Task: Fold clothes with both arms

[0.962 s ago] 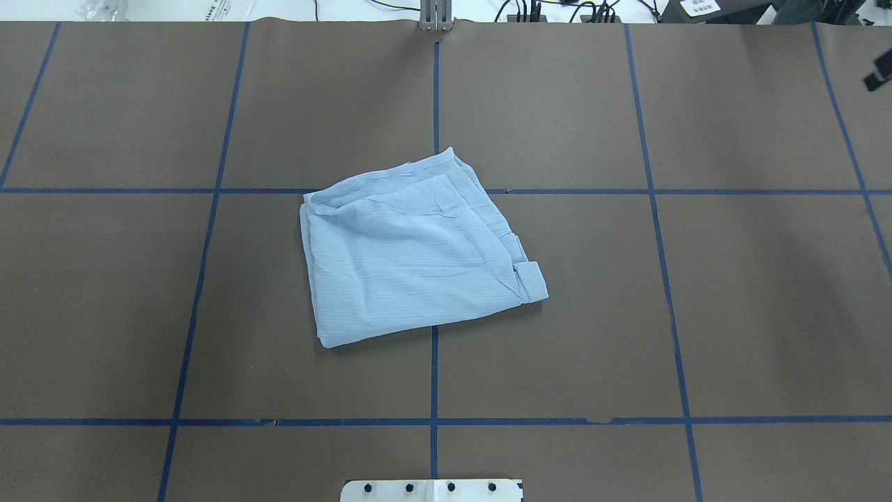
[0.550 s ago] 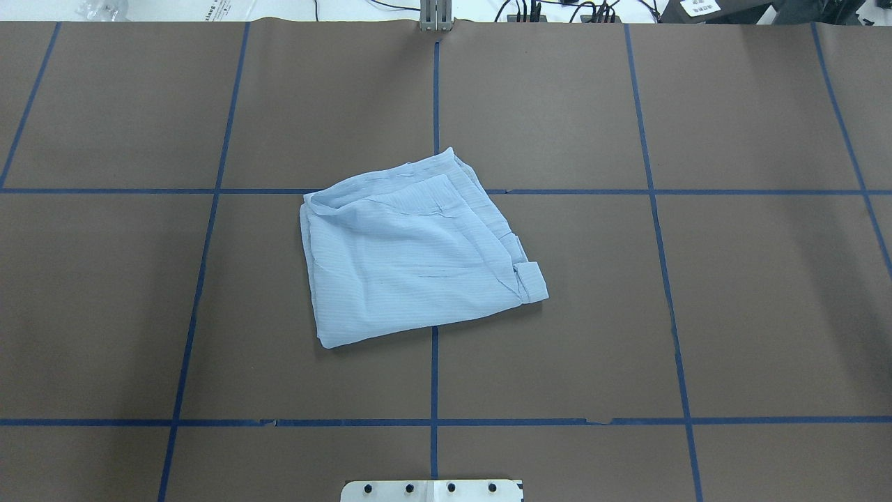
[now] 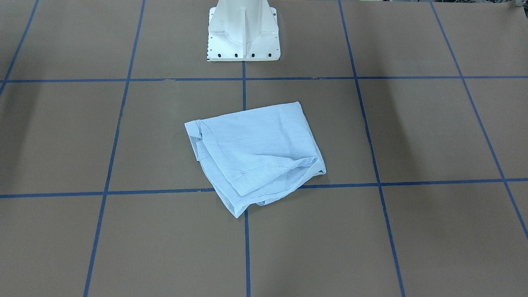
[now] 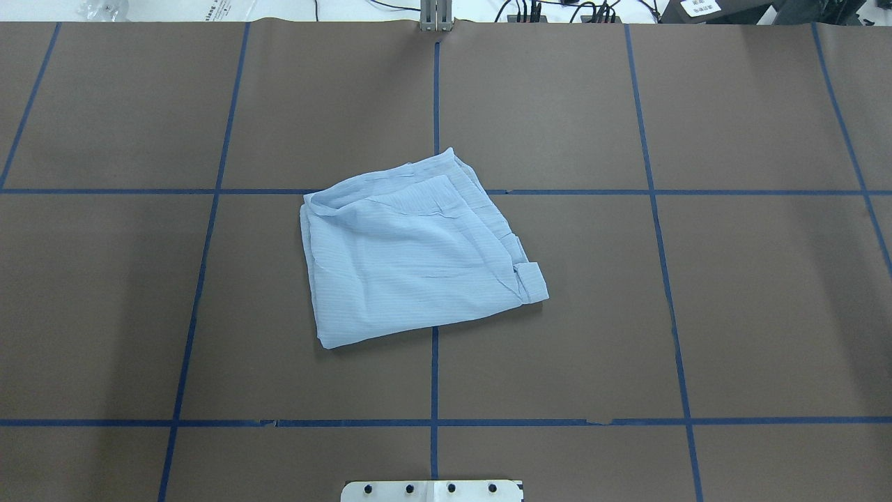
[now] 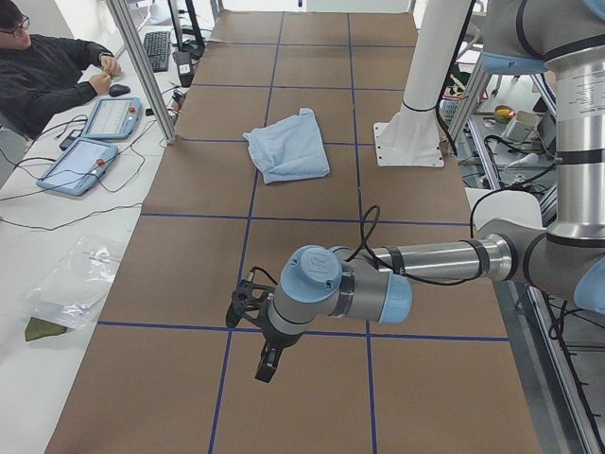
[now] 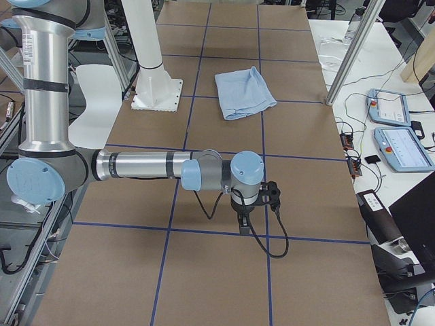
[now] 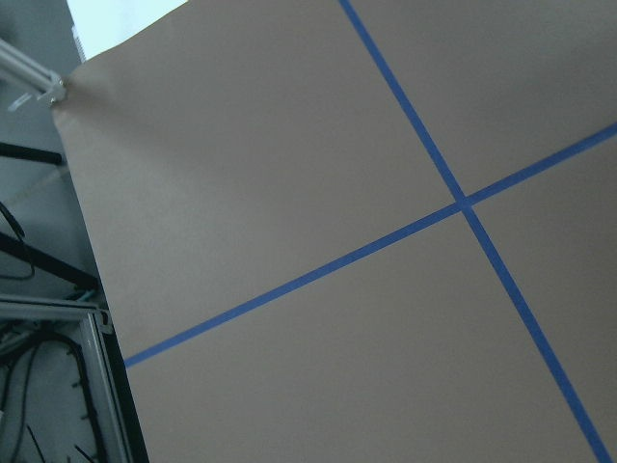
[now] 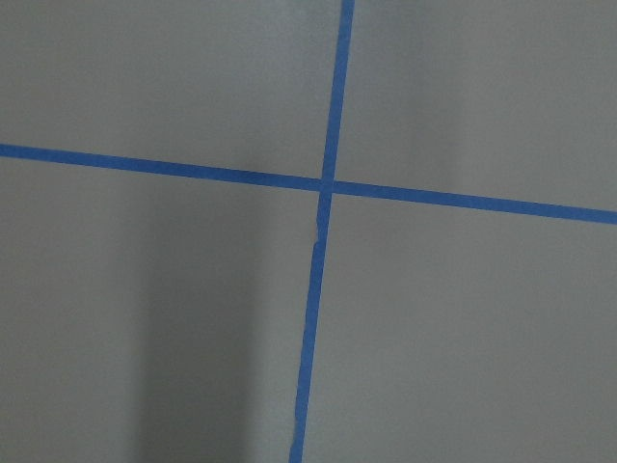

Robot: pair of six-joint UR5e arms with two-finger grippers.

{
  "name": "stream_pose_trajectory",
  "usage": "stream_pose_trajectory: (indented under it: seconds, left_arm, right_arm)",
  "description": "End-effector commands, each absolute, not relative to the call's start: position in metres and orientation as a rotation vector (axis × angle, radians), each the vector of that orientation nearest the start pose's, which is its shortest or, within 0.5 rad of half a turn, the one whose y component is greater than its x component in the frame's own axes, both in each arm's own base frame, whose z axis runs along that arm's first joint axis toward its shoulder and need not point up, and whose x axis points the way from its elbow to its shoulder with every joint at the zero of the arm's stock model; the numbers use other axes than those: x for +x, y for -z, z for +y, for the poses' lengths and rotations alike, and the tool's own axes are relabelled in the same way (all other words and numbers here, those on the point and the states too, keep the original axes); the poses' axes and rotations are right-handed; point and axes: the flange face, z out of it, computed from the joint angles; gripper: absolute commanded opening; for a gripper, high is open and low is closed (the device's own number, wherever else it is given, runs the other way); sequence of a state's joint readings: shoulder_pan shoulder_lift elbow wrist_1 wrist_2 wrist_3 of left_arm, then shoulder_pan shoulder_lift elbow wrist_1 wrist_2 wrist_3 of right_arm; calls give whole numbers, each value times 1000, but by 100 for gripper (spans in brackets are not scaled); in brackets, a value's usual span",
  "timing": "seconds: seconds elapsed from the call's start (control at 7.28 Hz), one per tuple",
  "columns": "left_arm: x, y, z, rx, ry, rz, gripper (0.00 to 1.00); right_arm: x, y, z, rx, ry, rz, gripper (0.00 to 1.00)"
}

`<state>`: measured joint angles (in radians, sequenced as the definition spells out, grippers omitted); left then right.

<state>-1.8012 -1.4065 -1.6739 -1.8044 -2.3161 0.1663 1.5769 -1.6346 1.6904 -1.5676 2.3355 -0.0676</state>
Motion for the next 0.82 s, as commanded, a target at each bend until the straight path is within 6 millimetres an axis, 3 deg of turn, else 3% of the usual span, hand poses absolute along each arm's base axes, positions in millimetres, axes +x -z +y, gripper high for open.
stream_pose_trajectory:
  seconds: [0.0,0.14,0.27,0.41,0.69]
  left_arm:
    - [-87,-658,-428,186,-44,753,100]
    - [-61,-648,-433,181,-106,767,100]
    - [-53,-637,-429,197,-144,763,100]
    - [-54,-630,-411,199,-144,764,100]
    - [-57,-646,-391,157,-117,759,100]
  right_arm:
    - [67,-630,-468,93,83,-761,100]
    - [67,-630,-468,93,83,-761,100]
    - [67,-629,-468,95,85,-759,100]
    - [67,-628,-468,97,88,-759,100]
    - [67,-628,-468,96,87,-759,100]
